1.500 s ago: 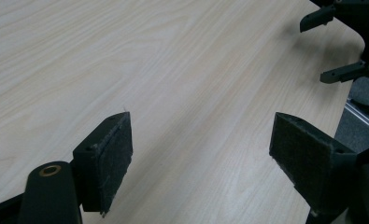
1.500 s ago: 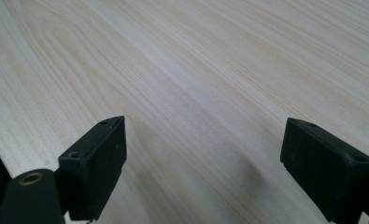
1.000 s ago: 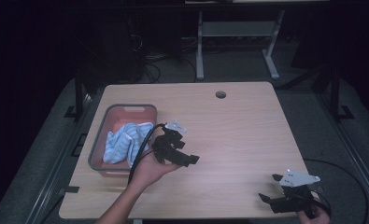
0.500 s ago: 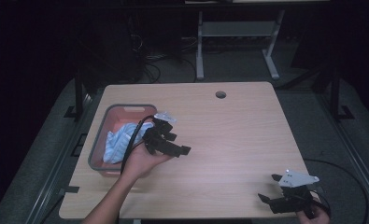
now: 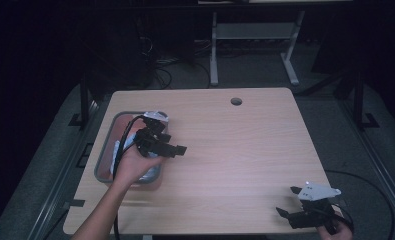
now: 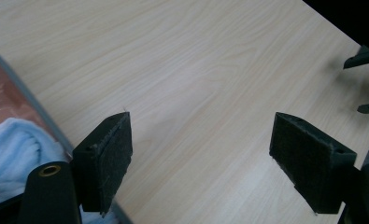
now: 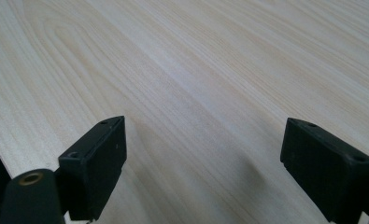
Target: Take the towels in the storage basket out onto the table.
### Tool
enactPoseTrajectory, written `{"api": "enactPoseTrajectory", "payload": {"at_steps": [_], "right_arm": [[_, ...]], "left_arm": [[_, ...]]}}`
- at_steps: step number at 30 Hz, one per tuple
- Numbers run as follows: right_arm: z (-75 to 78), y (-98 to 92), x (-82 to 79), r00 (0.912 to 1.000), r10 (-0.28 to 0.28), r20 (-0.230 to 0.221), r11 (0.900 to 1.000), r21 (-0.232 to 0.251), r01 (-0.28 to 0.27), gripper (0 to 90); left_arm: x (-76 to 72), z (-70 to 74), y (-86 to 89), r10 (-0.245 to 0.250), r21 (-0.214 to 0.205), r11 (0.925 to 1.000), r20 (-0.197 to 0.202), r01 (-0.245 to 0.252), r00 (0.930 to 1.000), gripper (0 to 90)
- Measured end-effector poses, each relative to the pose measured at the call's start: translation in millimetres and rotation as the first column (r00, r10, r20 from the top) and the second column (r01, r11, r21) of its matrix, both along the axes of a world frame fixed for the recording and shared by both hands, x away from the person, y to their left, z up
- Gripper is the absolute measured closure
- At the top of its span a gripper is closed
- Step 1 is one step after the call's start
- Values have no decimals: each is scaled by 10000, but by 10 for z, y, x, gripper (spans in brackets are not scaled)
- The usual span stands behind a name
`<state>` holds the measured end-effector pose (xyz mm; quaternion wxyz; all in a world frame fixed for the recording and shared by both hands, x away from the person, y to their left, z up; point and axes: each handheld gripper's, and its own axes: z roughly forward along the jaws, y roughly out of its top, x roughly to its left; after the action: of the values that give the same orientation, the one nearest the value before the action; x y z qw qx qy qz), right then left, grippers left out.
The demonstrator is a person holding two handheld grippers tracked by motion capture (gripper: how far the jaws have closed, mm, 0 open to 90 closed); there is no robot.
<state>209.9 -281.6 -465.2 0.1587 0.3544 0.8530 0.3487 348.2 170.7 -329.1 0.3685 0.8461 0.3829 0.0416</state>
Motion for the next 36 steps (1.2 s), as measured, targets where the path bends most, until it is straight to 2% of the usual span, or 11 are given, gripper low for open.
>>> {"api": "enactPoseTrajectory", "payload": {"at_steps": [11,21,30,34,36], "right_arm": [[3,5,-4,10000,-48,-18,10000,17,48,138],[0,6,4,10000,40,39,9999,-104,-39,138],[1,9,0,10000,9,54,10000,-69,-8,138],[2,12,-2,10000,-5,28,10000,-71,5,139],[-2,12,1,10000,10,25,10000,-74,-9,138]], "left_arm": [[49,6,271,609,36,9981,-47,-609,9981,212],[70,-34,575,1388,47,9903,-57,-1388,9903,211],[92,-92,833,2259,307,9738,-104,-2255,9741,198],[126,-148,901,2494,472,9676,-255,-2480,9681,189],[148,-188,912,2576,769,9640,-351,-2544,9656,190]]}}
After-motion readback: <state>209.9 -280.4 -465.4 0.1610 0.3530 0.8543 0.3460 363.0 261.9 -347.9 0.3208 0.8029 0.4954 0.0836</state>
